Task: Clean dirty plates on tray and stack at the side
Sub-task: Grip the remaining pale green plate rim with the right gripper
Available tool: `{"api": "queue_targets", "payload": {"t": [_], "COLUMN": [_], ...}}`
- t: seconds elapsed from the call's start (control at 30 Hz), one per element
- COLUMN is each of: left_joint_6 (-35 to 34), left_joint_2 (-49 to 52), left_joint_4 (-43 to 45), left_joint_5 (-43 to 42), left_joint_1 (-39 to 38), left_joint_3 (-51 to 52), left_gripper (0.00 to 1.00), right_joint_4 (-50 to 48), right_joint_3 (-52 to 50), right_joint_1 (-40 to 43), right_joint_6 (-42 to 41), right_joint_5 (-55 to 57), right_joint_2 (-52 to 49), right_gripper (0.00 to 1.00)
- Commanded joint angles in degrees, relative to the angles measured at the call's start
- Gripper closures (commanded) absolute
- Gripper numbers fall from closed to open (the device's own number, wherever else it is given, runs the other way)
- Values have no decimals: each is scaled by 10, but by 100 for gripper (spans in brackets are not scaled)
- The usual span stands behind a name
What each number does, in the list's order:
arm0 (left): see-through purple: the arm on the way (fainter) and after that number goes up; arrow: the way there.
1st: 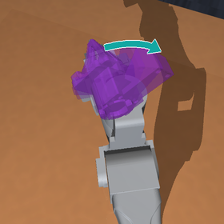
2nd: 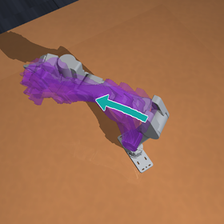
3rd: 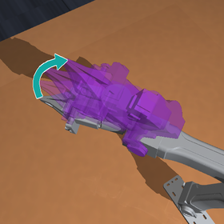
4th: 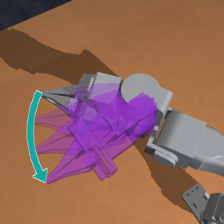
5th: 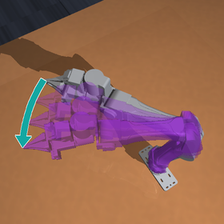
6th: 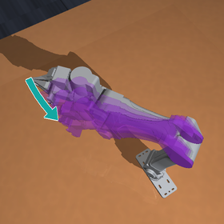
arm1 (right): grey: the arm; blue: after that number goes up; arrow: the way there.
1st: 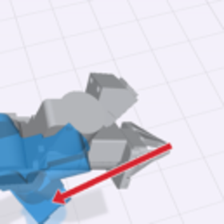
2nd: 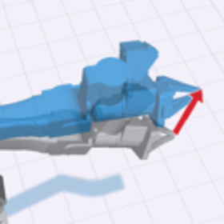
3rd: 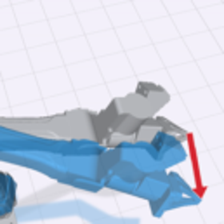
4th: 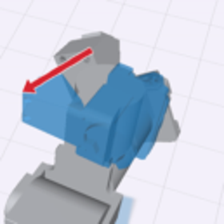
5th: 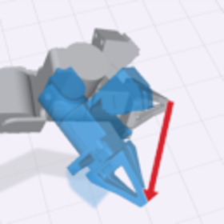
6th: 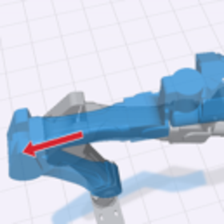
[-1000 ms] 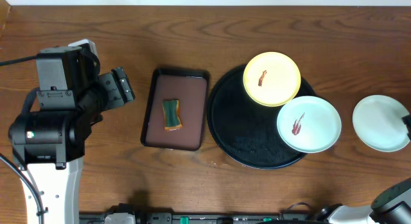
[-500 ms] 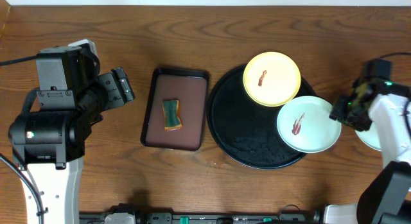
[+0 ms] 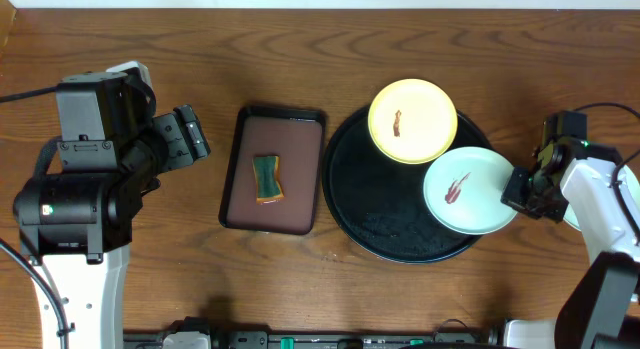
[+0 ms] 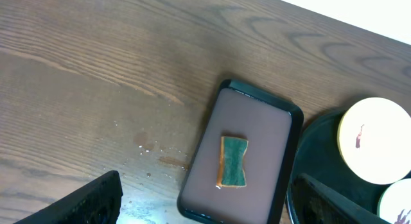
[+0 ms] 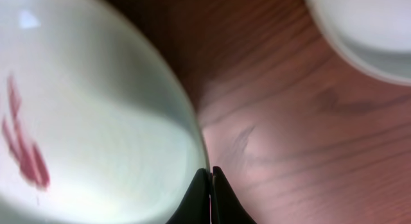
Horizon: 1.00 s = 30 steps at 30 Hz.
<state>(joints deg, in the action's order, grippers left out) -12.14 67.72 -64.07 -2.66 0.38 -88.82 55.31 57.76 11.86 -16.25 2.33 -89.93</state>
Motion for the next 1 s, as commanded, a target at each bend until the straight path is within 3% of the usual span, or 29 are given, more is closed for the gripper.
{"api": "queue_targets", "payload": {"t": [0.0,0.27,0.4,0.47,0.5,0.63,0.73,0.87,0.97], "left_joint_6": [1,1,1,1,1,1,1,1,1], "left_joint_2": [1,1,1,1,1,1,1,1,1], "left_joint_4": [0,0,0,0,0,0,0,0,0], "left_joint_5": [3,3,3,3,3,3,3,3,3], "left_joint_1": [2,2,2,2,2,2,2,2,2], "left_joint_3": [-1,-1,-2,-1,-1,-1,-1,-1,-1], "left_gripper": [15,16,15,15,15,15,15,15,15], "right_joint_4": [25,72,47,-15,-49,-162,-185,-183,-178], "right_joint_3": [0,-2,-4,-4,-4,-4,-4,-4,-4], "right_joint_1": [-18,-99,-129,-105,-94,-59,-53,-53,-45], "right_joint_6": [37,35,-1,-30,-23,78,139,162,135], "right_joint_5": [-70,-147,-33,44,54,49,47,49,78], "right_joint_2": [45,74,74,74,73,64,39,-21,-45], "right_gripper": [99,99,99,68,61,60,63,65,67]}}
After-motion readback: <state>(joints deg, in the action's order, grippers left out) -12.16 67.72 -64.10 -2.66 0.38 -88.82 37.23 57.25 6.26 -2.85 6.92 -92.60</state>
